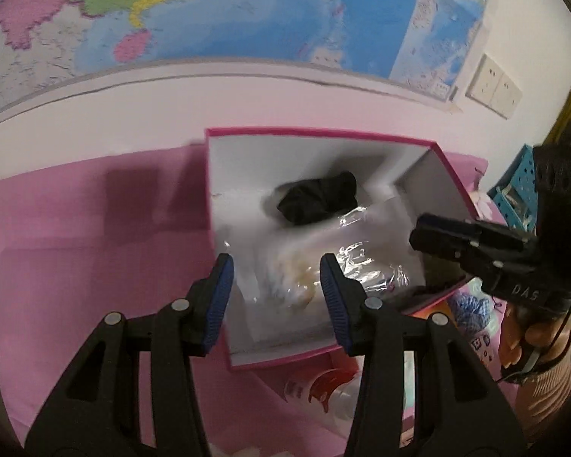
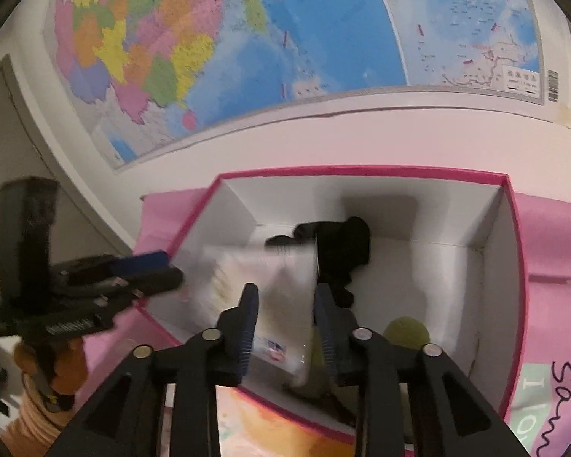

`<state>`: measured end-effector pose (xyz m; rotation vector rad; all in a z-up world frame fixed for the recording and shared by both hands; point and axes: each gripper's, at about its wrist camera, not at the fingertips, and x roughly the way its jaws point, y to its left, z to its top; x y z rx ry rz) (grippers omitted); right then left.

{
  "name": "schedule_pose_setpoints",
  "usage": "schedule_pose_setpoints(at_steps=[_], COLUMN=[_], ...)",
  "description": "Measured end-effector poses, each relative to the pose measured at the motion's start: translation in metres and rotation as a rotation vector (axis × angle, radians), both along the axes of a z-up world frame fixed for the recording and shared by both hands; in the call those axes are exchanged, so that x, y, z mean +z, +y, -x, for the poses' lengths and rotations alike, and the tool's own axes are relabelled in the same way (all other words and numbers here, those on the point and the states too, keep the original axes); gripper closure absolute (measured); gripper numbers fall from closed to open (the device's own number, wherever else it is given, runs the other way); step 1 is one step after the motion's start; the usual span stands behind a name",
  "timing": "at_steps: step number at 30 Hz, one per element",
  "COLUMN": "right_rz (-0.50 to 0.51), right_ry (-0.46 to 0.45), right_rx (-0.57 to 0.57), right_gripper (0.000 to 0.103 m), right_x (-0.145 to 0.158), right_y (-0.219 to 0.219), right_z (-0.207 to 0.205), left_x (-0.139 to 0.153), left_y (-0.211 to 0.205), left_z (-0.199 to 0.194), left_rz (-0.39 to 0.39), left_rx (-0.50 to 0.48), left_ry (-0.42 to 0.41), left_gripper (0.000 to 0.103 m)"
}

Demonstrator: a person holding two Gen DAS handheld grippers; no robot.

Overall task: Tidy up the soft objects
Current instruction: 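Lift the cotton-swab bag into the pink box and release it, then grasp the blue gingham scrunchie with the right gripper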

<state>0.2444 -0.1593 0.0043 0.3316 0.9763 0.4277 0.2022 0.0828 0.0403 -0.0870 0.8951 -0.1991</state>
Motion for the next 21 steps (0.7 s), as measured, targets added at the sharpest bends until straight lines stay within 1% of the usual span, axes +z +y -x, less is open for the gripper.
schedule_pose_setpoints(at_steps=[4, 8, 11, 13, 15, 18, 19, 21], right_rz=[-0.011, -0.043, -0.073, -0.086, -0.098, -0.107, -0.105, -0.095], right_ry=[-0.008, -0.040, -0.071, -0.093, -0.111, -0.130, -0.135, -0.137], right_rx=[-0.019, -0.019, -0.014, -0.008, -0.004, -0.001, -0.003, -0.010], right_gripper=[0.070, 0.070, 0.070, 0.069, 0.069, 0.066, 0.063, 0.061], right_x=[0.003, 0.017, 0.031, 0.041, 0.050, 0.059, 0.060, 0.062], right_y=[-0.010, -0.023, -0.031, -0.037, -0.042, -0.050, -0.051, -0.056], right_z=[0.009, 0.030, 0.051, 0.066, 0.082, 0.105, 0.110, 0.124], left_x=[0.010, 0.020, 0.031, 0.037, 0.042, 0.044, 0.043, 0.040], left_y=[0.004, 0.003, -0.002, -0.011, -0.020, -0.033, -0.038, -0.048], left_z=[0.019, 0.045, 0.068, 0.086, 0.101, 0.120, 0.126, 0.135], left_rz=[-0.013, -0.007, -0.001, 0.009, 0.001, 0.008, 0.017, 0.023], left_rx=[0.017, -0.009, -0.042, -0.081, -0.110, -0.159, -0.183, -0.215], left_ry=[-0.041, -0.096, -0.147, -0.183, -0.215, -0.232, -0.234, -0.230], left_gripper=[0.054, 0.054, 0.051, 0.048, 0.047, 0.046, 0.046, 0.046])
